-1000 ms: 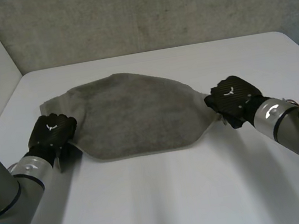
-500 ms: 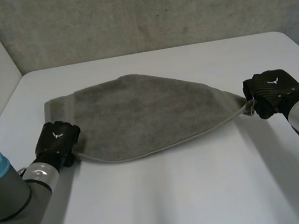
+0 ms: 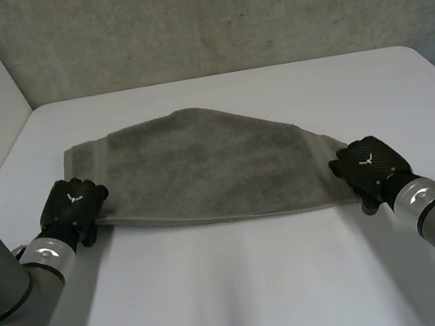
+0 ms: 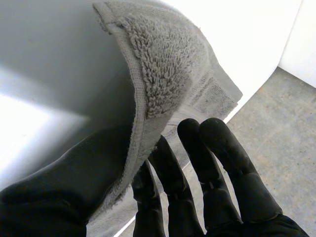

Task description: Fold the towel.

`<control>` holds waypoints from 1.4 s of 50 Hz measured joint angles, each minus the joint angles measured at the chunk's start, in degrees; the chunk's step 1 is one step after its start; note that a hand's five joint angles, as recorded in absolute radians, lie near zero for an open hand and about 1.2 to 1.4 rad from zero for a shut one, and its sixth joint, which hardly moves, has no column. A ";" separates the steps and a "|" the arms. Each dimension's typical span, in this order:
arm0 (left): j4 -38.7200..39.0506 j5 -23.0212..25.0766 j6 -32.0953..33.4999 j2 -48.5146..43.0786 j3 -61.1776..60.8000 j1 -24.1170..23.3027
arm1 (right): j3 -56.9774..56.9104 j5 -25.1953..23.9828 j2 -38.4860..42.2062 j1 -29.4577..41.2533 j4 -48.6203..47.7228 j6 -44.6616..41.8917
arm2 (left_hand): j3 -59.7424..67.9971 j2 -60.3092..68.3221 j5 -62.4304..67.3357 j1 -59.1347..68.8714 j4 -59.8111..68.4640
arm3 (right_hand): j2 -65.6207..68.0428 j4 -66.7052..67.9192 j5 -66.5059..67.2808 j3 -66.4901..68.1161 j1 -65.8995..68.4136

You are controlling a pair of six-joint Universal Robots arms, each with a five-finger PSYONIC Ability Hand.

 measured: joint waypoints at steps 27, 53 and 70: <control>-8.23 0.60 -11.85 1.48 3.04 1.20 | -1.01 2.46 5.53 1.18 -5.65 0.04 | 0.03 0.00 0.00 -0.13 0.00 | 2.49 3.34 5.49 3.60 3.92; -9.34 0.68 -14.48 1.68 3.55 2.34 | -4.02 2.75 10.04 1.13 -9.41 0.03 | 0.06 0.01 -0.05 -0.13 0.00 | 5.96 7.08 7.57 7.42 7.58; -9.30 0.73 -14.49 1.68 3.56 2.38 | -4.95 3.40 11.59 1.19 -12.62 0.03 | 0.06 -0.02 -0.05 -0.13 0.00 | 9.28 10.25 11.71 10.63 10.62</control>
